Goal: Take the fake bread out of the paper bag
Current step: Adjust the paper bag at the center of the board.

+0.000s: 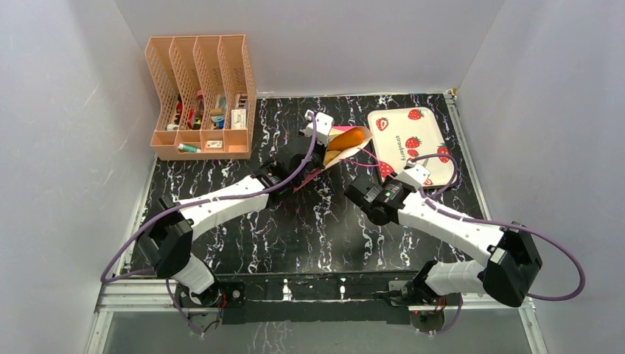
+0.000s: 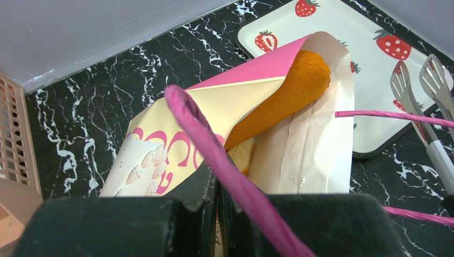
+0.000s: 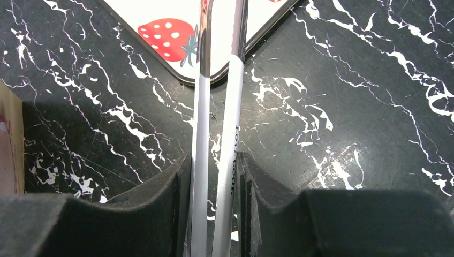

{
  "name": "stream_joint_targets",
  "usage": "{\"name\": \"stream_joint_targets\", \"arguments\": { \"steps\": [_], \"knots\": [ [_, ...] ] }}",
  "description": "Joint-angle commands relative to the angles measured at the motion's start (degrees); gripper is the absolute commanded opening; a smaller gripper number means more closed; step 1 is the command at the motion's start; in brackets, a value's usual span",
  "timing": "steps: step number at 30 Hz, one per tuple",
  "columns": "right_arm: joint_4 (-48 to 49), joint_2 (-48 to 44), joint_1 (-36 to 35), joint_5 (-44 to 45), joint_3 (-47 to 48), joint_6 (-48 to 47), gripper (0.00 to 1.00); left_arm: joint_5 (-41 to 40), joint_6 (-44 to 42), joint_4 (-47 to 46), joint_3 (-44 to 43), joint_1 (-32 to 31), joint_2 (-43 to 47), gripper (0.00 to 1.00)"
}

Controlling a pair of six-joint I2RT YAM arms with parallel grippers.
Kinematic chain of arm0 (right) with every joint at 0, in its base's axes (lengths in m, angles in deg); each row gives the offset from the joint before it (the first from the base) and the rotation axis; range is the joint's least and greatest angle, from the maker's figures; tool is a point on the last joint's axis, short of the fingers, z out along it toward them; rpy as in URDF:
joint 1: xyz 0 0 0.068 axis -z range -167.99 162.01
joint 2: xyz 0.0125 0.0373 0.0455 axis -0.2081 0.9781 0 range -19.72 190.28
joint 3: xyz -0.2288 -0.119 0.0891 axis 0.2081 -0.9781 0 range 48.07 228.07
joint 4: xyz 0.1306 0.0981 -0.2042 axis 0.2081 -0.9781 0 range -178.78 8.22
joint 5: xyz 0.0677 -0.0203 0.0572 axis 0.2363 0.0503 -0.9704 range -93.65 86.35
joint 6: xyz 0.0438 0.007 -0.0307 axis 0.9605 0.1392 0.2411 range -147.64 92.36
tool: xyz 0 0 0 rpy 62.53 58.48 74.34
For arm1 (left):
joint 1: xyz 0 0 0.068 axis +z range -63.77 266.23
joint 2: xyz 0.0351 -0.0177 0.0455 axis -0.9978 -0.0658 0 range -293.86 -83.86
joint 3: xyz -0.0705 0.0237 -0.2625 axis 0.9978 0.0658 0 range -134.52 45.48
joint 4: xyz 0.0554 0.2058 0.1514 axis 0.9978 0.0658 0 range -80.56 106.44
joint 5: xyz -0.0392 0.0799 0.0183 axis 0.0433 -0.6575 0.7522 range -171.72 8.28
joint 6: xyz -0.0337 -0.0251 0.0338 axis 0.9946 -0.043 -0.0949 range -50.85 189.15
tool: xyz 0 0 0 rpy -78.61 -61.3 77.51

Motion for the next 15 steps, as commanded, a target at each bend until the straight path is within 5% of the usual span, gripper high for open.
{"name": "stream_joint_targets", "arguments": {
  "steps": [1,7,11,15],
  "knots": [
    [-2.59,-1.97,-0.37,4.91,3.69,1.24,0.00,-2.62,7.96,2.34,0.98,0.03,0.94,0.00],
    [-2.61,-1.82,-0.37,6.45,6.05,-1.51,0.00,-9.46,6.61,1.64,-0.82,0.01,-0.52,0.00],
    [-0.80,-0.17,-0.37,6.89,8.09,-4.86,0.00,-15.40,2.20,5.24,-10.81,1.76,-4.45,0.00],
    [-0.38,1.65,-0.37,6.54,9.02,-5.58,0.00,-14.66,2.26,8.78,-16.73,5.19,-5.47,0.12]
  ]
}}
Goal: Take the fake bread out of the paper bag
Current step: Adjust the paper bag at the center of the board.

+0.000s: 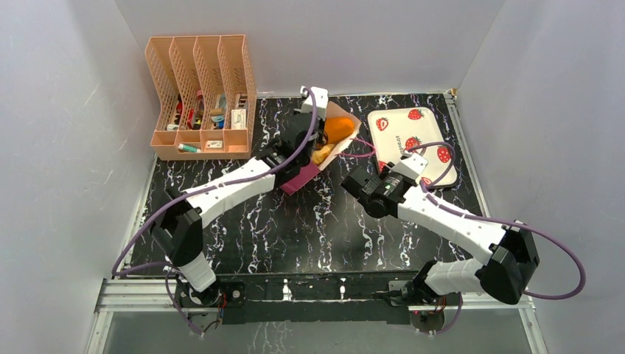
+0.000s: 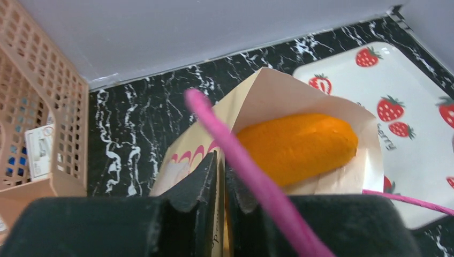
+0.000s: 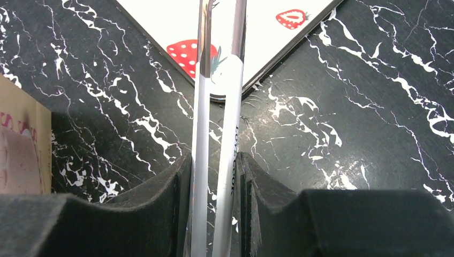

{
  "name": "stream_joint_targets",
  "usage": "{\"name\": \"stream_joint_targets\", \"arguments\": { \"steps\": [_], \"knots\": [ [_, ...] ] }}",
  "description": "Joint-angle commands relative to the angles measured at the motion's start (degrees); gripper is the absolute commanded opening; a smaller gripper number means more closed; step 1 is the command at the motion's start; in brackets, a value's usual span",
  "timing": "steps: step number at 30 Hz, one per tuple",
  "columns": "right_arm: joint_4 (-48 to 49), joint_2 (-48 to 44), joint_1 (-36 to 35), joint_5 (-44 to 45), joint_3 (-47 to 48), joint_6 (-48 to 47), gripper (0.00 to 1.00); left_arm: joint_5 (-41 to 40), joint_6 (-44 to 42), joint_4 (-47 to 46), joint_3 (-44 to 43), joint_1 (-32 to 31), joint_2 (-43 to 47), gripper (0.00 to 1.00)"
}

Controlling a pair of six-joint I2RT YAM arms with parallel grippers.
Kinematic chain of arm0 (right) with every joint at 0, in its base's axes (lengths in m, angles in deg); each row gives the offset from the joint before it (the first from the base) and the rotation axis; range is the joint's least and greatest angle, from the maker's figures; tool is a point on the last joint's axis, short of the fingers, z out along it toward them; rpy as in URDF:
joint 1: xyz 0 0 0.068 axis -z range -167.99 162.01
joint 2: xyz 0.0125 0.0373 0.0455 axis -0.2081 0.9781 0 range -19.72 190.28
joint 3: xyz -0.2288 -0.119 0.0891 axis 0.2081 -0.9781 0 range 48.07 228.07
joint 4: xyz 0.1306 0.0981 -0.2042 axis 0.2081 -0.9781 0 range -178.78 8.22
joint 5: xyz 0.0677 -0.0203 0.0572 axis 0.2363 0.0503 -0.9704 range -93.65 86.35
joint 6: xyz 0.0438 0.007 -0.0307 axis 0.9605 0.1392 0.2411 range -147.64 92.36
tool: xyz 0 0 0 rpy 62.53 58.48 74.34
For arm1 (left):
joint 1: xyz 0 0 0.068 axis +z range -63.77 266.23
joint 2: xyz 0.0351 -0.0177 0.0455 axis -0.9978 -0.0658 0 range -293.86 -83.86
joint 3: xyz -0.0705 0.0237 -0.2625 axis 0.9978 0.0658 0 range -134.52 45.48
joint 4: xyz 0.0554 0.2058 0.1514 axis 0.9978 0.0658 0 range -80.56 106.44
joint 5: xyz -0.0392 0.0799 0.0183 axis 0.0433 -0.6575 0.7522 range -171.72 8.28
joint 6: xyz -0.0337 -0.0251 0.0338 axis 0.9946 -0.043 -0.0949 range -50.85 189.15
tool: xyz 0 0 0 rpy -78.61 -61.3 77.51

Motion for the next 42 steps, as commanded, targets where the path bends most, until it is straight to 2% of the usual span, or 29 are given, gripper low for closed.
{"name": "stream_joint_targets", "arguments": {
  "steps": [1,5,8,16,21,25,30,42],
  "knots": [
    [1.79,1.42,-0.39,4.15,3.20,-2.31,0.00,-2.72,-0.96,4.13,-5.48,4.18,0.41,0.15],
    [5.88,1.99,-0.32,4.05,3.35,-6.14,0.00,-0.52,0.09,8.01,-9.65,8.04,-1.08,0.22],
    [7.26,3.08,-0.33,3.93,4.25,-7.86,0.00,1.78,1.93,11.23,-11.57,11.60,-2.03,0.34],
    [10.74,5.38,-0.41,3.23,6.22,-11.67,0.00,2.99,4.01,14.40,-10.64,16.82,-1.48,0.55],
    [12.22,6.47,-0.36,2.95,6.59,-12.74,0.00,5.17,3.90,11.97,-7.33,17.14,2.34,0.68],
    [13.37,7.02,-0.39,2.49,6.58,-13.58,0.00,6.13,4.91,12.88,-7.61,17.14,4.87,0.74],
    [13.77,7.76,-0.39,2.14,6.60,-13.78,0.00,7.54,5.82,14.50,-8.99,17.14,8.76,0.88],
    [15.80,8.41,-0.73,1.38,7.18,-15.36,0.00,8.84,6.09,16.93,-9.39,17.08,12.04,0.92]
  ]
}}
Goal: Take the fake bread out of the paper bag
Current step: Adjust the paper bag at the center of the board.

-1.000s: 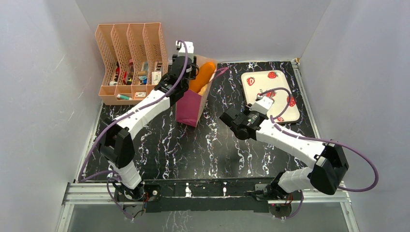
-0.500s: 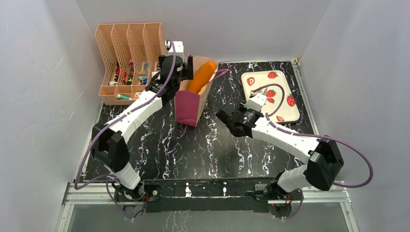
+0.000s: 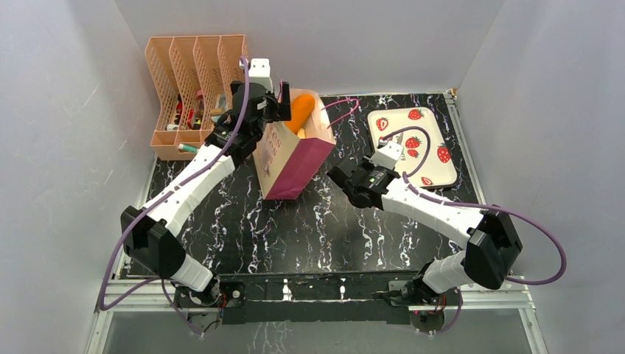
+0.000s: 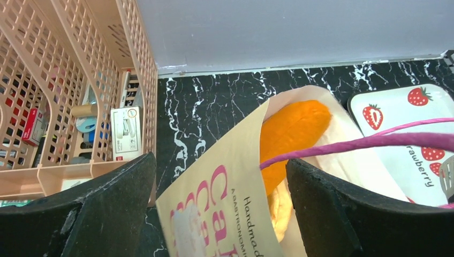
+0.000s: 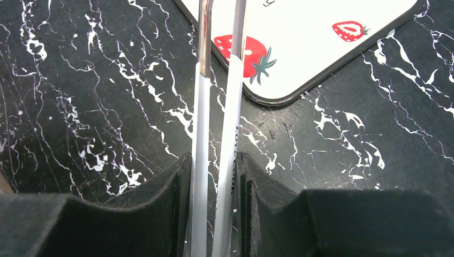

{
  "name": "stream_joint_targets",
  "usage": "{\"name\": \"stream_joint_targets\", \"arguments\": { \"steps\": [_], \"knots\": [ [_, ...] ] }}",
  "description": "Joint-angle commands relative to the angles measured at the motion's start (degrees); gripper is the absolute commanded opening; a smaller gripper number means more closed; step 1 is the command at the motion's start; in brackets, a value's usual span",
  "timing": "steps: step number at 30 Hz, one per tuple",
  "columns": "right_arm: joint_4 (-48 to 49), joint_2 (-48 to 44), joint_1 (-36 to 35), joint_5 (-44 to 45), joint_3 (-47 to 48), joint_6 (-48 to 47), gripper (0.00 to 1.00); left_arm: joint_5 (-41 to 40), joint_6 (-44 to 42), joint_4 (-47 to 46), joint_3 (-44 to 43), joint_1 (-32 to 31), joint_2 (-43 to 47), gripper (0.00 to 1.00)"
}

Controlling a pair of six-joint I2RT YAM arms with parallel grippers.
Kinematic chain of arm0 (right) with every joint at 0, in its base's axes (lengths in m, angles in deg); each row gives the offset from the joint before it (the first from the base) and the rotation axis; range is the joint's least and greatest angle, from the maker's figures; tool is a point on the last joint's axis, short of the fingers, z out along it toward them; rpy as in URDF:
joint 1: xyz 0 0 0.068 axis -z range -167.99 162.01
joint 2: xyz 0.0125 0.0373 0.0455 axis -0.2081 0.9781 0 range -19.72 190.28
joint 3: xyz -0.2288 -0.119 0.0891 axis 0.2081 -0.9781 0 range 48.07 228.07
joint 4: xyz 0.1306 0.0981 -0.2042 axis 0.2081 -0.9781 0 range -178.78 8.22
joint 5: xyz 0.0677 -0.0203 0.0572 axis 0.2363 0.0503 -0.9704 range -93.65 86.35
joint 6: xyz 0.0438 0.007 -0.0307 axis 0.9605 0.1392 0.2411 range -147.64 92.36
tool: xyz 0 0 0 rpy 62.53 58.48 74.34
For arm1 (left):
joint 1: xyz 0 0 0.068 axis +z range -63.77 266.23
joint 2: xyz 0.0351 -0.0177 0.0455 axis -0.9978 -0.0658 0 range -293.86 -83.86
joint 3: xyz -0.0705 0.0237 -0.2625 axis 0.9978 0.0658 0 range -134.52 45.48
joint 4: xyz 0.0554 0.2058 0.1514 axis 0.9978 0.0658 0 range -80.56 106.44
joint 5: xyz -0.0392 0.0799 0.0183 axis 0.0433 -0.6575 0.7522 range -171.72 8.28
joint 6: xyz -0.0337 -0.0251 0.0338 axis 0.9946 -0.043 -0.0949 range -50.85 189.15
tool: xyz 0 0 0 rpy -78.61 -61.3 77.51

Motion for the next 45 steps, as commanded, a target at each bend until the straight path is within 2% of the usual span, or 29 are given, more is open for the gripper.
{"name": "stream_joint_targets", "arguments": {
  "steps": [1,8,11,22,26,30,35,37,42,45],
  "knots": [
    [2.77,0.21,-0.73,2.63,3.45,-1.15,0.00,0.15,0.50,-1.00,-1.97,0.08,3.66,0.92],
    [3.14,1.57,-1.60,2.65,4.95,-1.72,0.00,-0.46,-0.56,-2.47,1.94,0.13,2.13,0.92],
    [2.87,2.22,-1.96,2.76,5.35,-1.72,0.00,1.99,0.93,-4.93,2.92,0.53,1.21,0.90],
    [-0.72,-0.55,-2.05,5.89,5.87,0.43,0.00,15.61,6.62,-2.92,-20.18,0.73,-13.64,0.88],
    [-1.51,-1.23,-2.02,6.55,5.66,0.76,0.00,18.47,9.01,-3.74,-23.29,0.79,-16.00,0.88],
    [-1.45,-0.80,-2.06,6.66,5.55,0.88,0.00,17.79,9.51,-5.10,-18.31,0.94,-13.72,0.89],
    [-0.47,0.61,-2.05,6.33,5.35,0.14,0.00,17.17,10.93,-9.45,-1.17,4.23,-6.40,0.96],
    [-0.04,1.40,-2.06,5.95,5.42,-0.18,0.00,18.19,11.66,-9.23,2.49,5.53,-4.27,0.98],
    [1.06,2.84,-2.06,5.16,5.46,-0.39,0.00,18.45,11.18,-7.09,5.69,6.24,-2.32,0.98],
    [1.30,3.22,-2.15,5.12,5.76,-0.46,0.00,19.21,10.85,-5.05,4.10,6.29,-3.23,0.98]
  ]
}}
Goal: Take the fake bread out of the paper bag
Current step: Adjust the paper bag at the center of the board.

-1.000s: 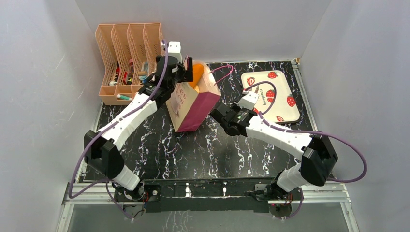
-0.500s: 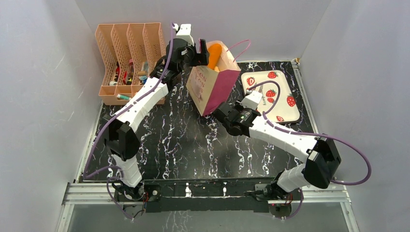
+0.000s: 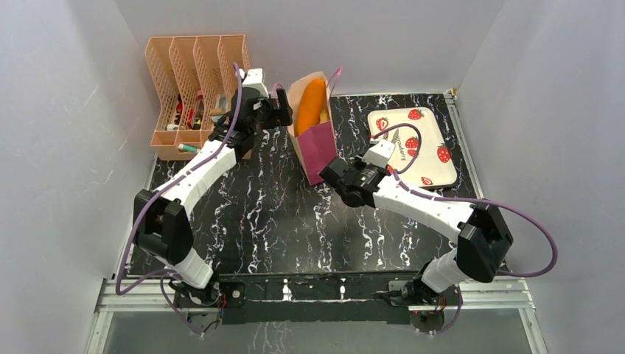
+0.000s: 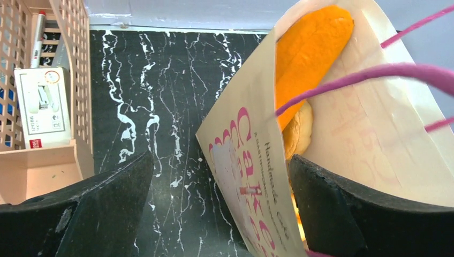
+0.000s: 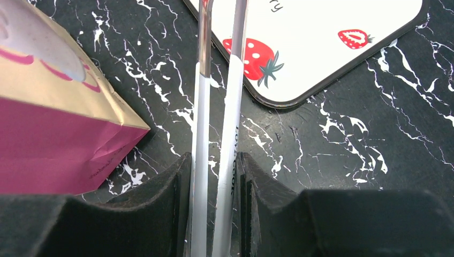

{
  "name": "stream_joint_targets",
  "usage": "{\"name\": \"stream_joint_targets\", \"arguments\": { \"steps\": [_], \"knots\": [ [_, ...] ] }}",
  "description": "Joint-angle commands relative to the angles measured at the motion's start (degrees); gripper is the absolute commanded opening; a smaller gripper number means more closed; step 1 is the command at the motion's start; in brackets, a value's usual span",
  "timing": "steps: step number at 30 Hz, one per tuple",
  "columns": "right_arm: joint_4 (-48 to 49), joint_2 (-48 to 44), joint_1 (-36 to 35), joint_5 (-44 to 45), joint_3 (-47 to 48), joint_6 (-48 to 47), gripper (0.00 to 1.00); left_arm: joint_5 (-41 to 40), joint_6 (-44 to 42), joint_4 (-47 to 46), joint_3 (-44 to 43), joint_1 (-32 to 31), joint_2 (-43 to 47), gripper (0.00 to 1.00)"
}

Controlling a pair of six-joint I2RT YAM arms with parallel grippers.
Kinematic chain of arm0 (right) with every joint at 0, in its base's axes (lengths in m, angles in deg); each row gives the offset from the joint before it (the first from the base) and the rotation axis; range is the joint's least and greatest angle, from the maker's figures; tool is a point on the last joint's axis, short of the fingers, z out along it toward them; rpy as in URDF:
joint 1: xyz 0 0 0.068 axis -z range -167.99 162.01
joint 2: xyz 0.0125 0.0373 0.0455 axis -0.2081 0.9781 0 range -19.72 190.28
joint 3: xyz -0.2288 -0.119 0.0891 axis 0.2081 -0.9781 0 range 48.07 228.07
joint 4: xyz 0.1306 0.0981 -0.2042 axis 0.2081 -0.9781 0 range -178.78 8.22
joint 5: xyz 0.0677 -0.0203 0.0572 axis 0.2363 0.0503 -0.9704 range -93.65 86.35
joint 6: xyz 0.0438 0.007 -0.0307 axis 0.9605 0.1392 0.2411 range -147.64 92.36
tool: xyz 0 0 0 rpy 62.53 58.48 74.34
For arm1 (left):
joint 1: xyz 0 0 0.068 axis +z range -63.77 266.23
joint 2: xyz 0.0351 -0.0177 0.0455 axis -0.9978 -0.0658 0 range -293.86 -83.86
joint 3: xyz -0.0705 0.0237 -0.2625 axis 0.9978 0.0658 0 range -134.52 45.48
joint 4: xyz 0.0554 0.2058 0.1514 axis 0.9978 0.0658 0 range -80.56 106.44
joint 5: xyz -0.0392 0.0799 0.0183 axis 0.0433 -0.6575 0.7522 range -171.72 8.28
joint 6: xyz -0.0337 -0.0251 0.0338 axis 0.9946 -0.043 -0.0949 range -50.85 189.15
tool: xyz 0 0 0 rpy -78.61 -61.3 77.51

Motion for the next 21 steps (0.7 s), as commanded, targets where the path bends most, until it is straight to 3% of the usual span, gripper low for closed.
{"name": "stream_joint_targets", "arguments": {
  "steps": [1,16,21],
  "knots": [
    [2.06,-0.14,-0.42,3.19,2.84,-0.16,0.00,2.28,-0.01,0.93,-2.18,-0.51,2.40,0.98],
    [1.93,-0.03,-0.45,3.86,2.91,-0.28,0.00,11.72,1.16,3.34,-11.42,-0.47,-1.64,0.98],
    [1.93,-0.22,-0.40,4.19,2.67,-0.46,0.00,11.82,1.68,3.92,-11.15,-0.47,0.63,0.98]
  ]
}}
